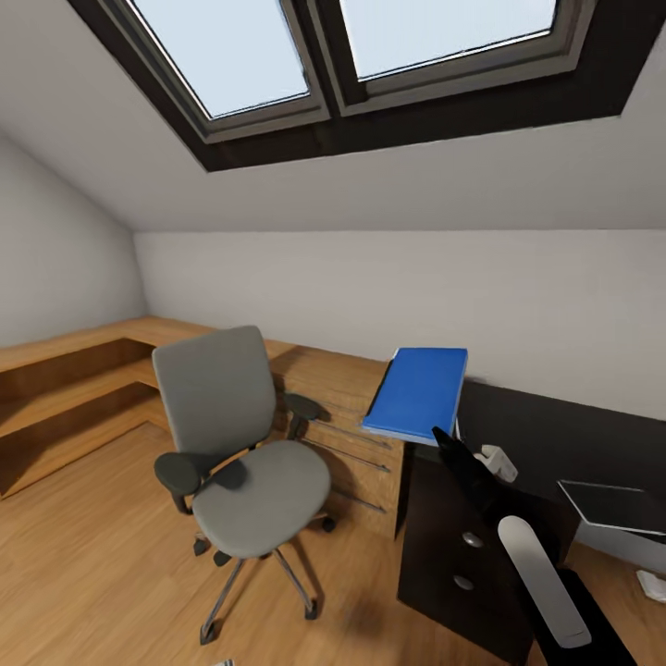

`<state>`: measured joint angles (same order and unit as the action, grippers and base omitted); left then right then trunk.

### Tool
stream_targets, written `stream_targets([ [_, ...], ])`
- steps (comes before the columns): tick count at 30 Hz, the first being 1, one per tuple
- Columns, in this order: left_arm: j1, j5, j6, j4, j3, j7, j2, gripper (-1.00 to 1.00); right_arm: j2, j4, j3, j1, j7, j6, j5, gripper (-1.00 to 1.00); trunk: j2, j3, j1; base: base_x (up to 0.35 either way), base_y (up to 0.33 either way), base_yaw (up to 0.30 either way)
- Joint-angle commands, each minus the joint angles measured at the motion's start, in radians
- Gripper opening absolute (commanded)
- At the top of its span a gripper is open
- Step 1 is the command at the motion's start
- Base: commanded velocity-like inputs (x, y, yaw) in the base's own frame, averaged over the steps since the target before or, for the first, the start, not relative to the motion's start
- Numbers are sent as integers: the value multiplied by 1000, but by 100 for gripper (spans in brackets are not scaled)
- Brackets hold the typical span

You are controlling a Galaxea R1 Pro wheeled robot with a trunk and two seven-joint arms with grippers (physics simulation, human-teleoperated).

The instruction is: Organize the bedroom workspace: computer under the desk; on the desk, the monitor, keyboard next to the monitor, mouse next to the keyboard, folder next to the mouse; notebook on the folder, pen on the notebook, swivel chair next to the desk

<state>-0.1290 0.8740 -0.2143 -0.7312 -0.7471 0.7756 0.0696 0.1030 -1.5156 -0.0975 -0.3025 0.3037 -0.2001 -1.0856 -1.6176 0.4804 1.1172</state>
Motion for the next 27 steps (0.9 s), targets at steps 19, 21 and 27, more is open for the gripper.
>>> stream_targets([
  [19,-3,21,136,208,88,-311,-12,100,2,17,1,-1,10,44,-10,-100,133,-56,-73,-1,0,-130],
  [21,-3,18,145,213,100,-319,-20,100,2,47,1,-1,10,44,-10,-100,147,-62,-81,0,0,0],
  [27,-3,16,141,215,101,-320,-28,100,3,63,33,-1,8,43,-10,-100,189,-81,-104,0,0,-176],
])
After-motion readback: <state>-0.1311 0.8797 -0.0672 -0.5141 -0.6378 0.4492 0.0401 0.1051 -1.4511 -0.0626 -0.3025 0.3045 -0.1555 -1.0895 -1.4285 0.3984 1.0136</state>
